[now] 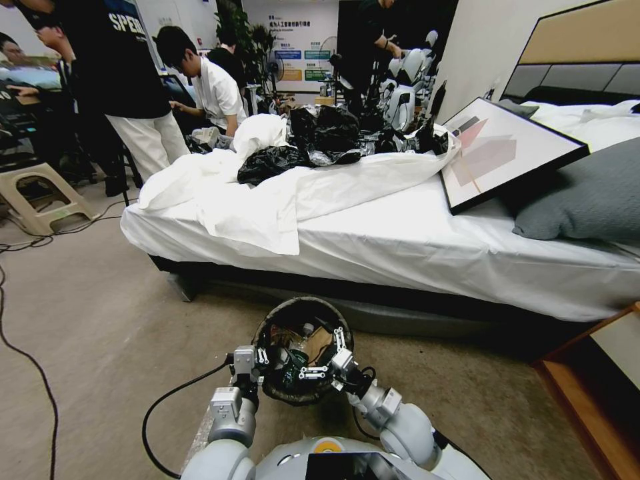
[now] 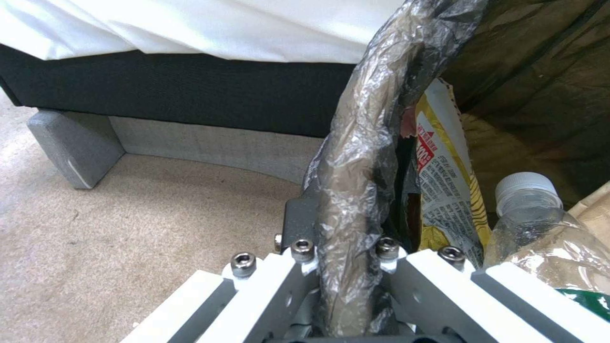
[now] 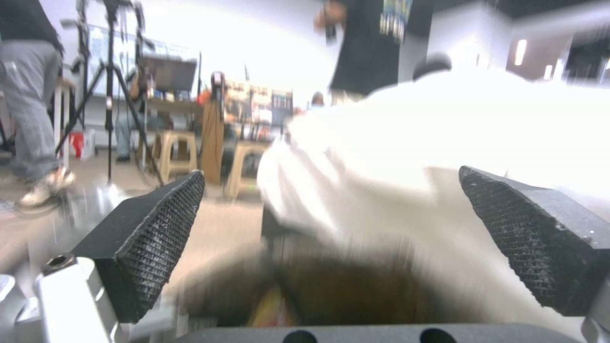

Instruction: Pick up the trash bin, then pick up the garbage from the floor and place it into the trash bin.

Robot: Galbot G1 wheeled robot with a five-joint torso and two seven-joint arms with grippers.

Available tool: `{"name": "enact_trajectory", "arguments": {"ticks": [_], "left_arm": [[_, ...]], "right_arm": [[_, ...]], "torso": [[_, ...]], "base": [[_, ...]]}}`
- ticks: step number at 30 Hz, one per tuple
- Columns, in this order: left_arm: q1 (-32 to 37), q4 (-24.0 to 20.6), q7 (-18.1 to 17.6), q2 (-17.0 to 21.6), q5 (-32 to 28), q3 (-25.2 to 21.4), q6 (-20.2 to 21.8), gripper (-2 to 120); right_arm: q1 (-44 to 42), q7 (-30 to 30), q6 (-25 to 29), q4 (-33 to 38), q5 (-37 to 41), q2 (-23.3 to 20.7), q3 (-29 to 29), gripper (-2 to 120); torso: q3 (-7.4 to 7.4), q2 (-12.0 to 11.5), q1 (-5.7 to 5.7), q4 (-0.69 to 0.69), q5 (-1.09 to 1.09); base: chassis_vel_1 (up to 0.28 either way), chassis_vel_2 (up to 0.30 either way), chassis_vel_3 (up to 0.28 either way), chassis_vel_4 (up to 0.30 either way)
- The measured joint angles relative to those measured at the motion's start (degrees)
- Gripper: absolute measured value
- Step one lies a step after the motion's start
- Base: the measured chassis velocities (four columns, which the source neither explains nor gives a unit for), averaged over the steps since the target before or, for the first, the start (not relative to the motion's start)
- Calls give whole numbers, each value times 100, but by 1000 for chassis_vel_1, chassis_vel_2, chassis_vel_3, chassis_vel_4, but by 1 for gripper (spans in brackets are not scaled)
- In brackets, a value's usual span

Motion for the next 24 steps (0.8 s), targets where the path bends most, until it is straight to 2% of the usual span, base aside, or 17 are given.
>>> {"name": "enact_trajectory", "arguments": {"ticks": [6,9,11,12,15,21,24], "left_arm": [[7,9,0,0,1,-33,1,0],[22,13,0,3,1,-62,1,0],[34,13,-1,7,-3,-88,1,0],[34,13,-1,7,-3,-88,1,0],[37,11,-3,17,-31,-128,2,0],[45,-30,-3,25,-56,-141,0,0],[46,-46,-5,37,-78,-155,-1,0]], "right_arm": [[2,129,23,568,-82,104,261,100],[-21,425,23,767,-207,220,418,100],[-124,979,24,905,-438,399,580,100],[-124,979,24,905,-438,399,580,100],[-376,1594,72,964,-528,675,1007,100],[-563,1751,353,855,-555,907,1672,100],[-675,1859,442,768,-555,968,1787,100]], "torso": [[0,0,0,0,0],[0,0,0,1,0],[0,0,0,1,0],[0,0,0,1,0],[0,0,0,-1,0],[0,0,0,0,0],[0,0,0,-1,1]], "base": [[0,0,0,0],[0,0,0,0],[0,0,0,0],[0,0,0,0],[0,0,0,0],[0,0,0,0],[0,0,0,0]]}}
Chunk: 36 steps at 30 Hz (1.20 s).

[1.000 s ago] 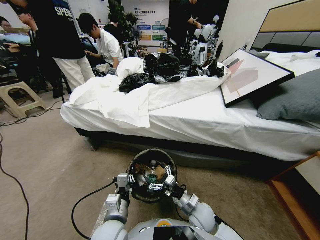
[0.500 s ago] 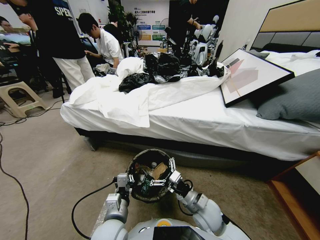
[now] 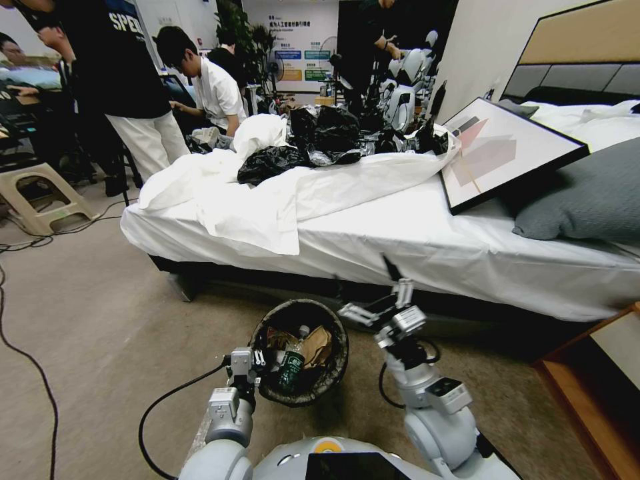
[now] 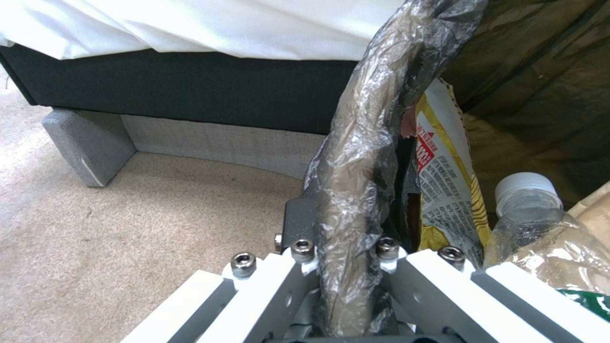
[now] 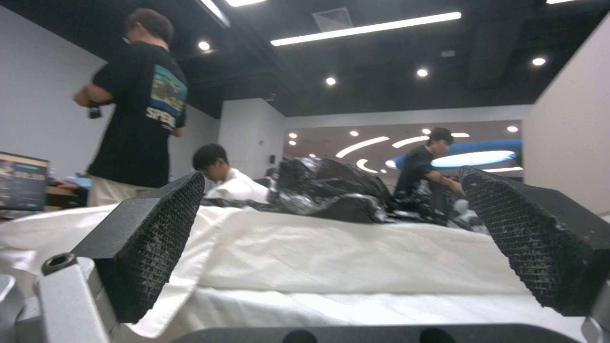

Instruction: Pick up the trash bin, then pick up the garbage from the floor and place it into the trash bin.

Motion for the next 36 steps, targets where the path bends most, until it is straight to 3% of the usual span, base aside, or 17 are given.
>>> {"name": "enact_trajectory", "arguments": {"ticks": [12,22,36], "left_arm": [[-6,-39,-8,23,-94,-64,0,0],[31,-127,34,31,-85,-101,-3,0],[22,-180,23,8,-83,-141,-4,0]], "right_arm": [[-80,6,332,-447,-89,277,7,100],[80,-95,299,-583,-105,102,-45,100],[31,-86,377,-687,-191,262,-122,100]], "torso": [[0,0,0,1,-1],[0,0,0,1,-1],[0,0,0,0,-1]], "base": [[0,0,0,0],[6,6,10,8],[71,70,68,69]]}}
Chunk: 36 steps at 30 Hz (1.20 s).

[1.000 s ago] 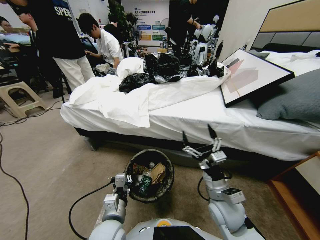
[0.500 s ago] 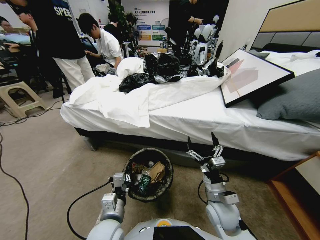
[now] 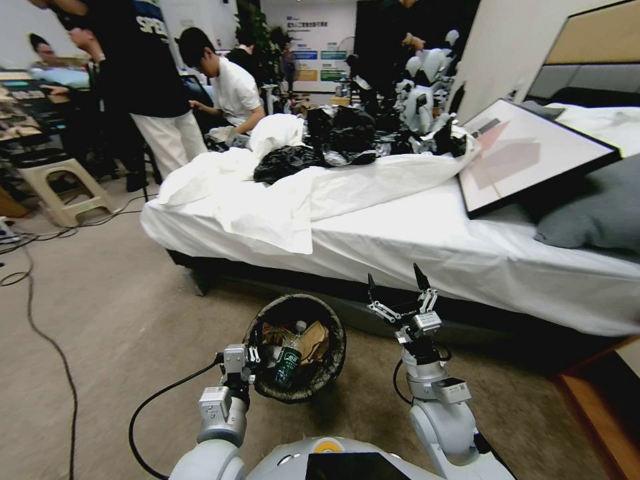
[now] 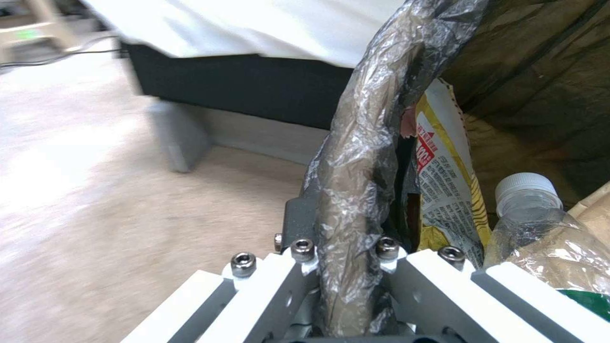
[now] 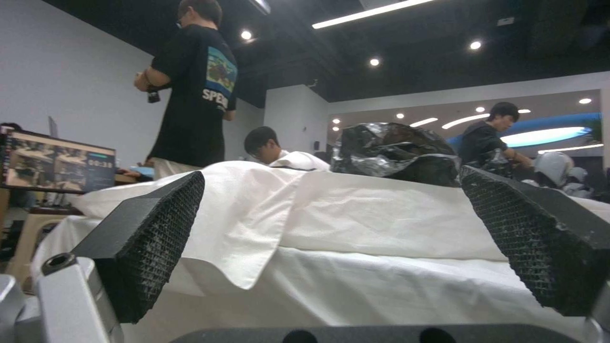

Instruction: Pick up the trash bin, then pick up the garbage from the floor and place it into the trash bin.

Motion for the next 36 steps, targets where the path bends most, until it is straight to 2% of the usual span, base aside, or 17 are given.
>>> {"name": "enact_trajectory", "arguments": {"ticks": [36], "left_arm": [[35,-67,7,12,7,19,4,0]], "right_arm": [[23,-60,14,39,32,20,-48,100]], "torso": [[0,0,0,0,-1]], "base": [[123,125,125,123]]}}
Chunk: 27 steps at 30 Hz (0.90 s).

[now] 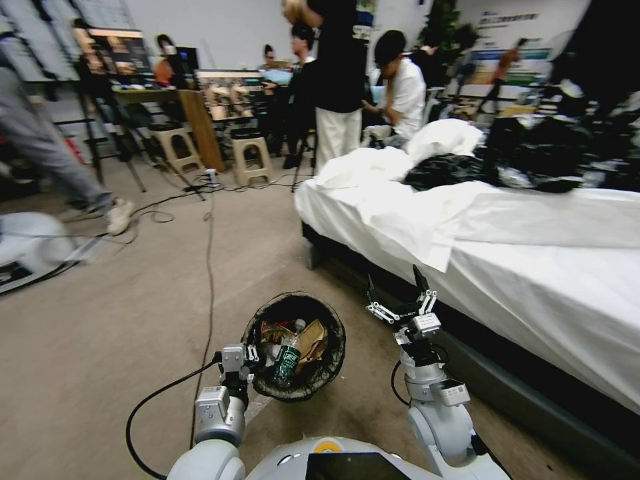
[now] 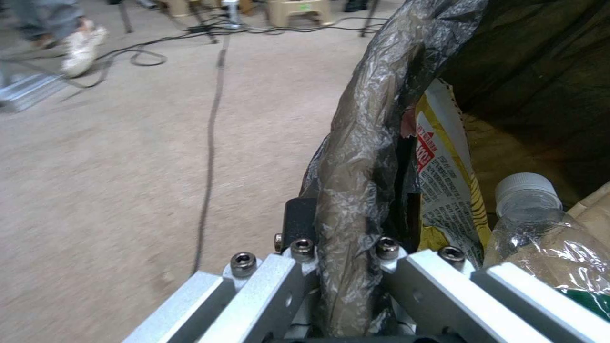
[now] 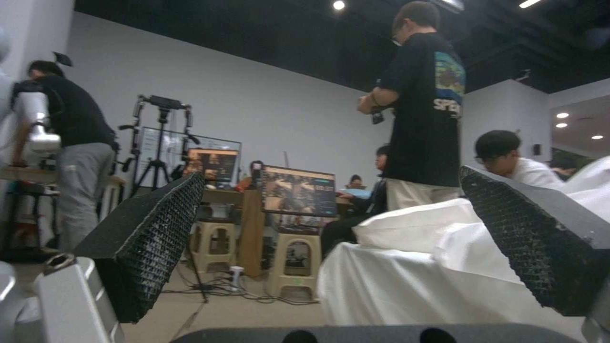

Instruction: Pick up the trash bin, then pick up the garbage from the floor and place it into the trash bin.

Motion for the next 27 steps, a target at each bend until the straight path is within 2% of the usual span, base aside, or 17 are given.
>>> {"name": "enact_trajectory", "arguments": {"ticks": [27], "left_arm": [[-11,-33,8,-17,-9,-4,-1,0]], "right_arm": [[-59,-44,46,-25,-40,60,-162,100]], "torso": [[0,0,0,0,0]], "base": [[124,120,126,123]]}}
